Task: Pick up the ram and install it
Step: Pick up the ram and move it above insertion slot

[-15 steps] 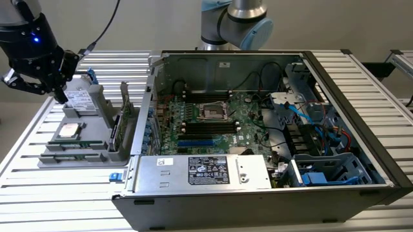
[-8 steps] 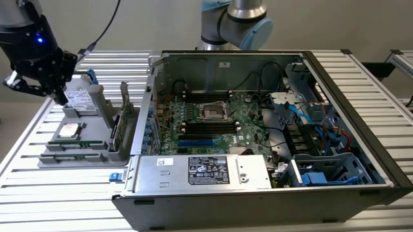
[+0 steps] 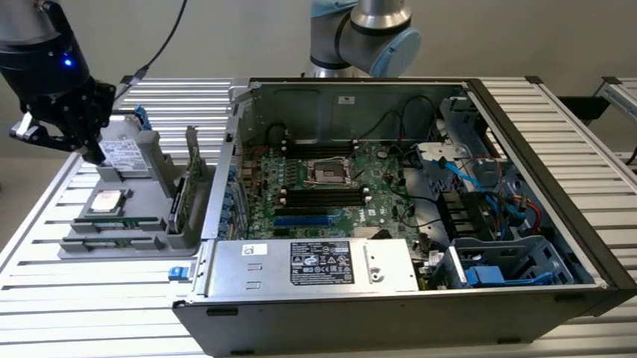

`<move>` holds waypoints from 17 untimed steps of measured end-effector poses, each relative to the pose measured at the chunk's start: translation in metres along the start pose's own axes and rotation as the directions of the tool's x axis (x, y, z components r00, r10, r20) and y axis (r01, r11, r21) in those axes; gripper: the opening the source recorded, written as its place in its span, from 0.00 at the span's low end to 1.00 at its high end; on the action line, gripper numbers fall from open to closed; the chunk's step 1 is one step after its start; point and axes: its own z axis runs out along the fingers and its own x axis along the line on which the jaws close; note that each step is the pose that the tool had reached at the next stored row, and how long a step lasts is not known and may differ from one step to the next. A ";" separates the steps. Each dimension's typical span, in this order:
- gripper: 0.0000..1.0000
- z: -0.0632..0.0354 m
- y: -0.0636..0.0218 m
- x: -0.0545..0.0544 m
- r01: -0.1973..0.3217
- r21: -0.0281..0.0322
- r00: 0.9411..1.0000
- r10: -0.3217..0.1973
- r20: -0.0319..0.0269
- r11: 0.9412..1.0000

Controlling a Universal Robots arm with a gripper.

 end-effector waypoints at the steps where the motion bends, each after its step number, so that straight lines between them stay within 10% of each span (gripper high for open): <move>1: 0.10 0.0002 0.0000 0.000 0.018 0.000 1.000 -0.018 -0.002 1.000; 17: 0.10 0.0042 0.0104 0.004 0.213 0.003 0.977 -0.213 -0.020 0.977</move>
